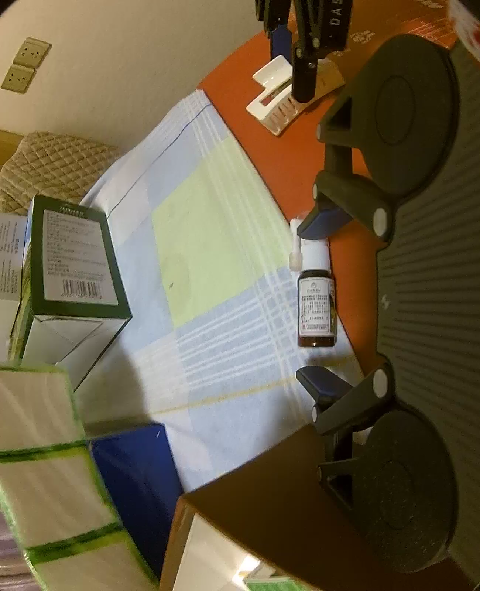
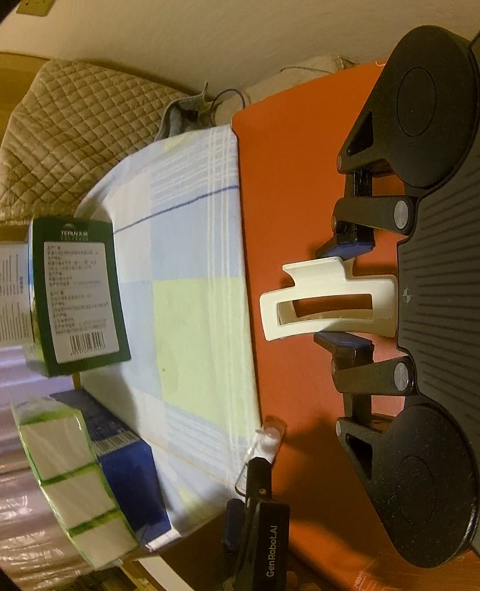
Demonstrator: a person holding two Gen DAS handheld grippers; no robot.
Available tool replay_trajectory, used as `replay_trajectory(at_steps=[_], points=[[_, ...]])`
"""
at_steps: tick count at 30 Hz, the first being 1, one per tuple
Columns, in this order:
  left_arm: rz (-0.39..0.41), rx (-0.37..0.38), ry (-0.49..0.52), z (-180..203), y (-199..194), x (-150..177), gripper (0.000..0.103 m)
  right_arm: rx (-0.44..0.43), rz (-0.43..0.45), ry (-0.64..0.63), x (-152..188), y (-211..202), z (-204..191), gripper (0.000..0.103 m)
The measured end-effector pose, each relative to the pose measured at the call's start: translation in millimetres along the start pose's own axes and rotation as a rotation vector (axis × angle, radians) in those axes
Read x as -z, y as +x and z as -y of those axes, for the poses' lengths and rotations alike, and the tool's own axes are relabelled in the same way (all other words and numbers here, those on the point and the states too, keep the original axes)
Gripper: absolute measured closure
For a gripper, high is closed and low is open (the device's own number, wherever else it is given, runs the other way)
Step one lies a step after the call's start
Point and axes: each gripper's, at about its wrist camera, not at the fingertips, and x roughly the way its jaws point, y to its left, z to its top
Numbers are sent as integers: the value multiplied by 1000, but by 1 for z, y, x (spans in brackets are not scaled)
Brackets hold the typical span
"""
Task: Organize rigid objects
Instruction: 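Grasp the brown spray bottle with the left tool while the right tool holds the claw clip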
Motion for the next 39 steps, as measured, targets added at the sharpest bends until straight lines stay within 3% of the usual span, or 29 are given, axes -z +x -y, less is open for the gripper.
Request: replay_trajectory(at_steps=[12,17,20,23,25,29,31,39], points=[[-47,135,68,40,-9,22,35,30,-15,6,7,-8,5,65],[-23,37,175,45,-12,20,35,46,-20,15,12,-11,2,65],[-11,22,212,43,-10,13,37,51,-21,14,13,-11,-1,65],[-28,31,259,45,0,9,47,47,-22,21,13,-11,-3,65],[-34,32,282,48,4,10,58,47,-22,21,13,-10,-5,65],[-49,45,282,52,8,12,70,40,-24,25,14,-11,-7,66],[-55,54,277,53,7,13,80,39,-24,23,15,-12,-8,66],[-106,84,148,54,-2,20,83,27,-30,13,17,-13,-13,66]])
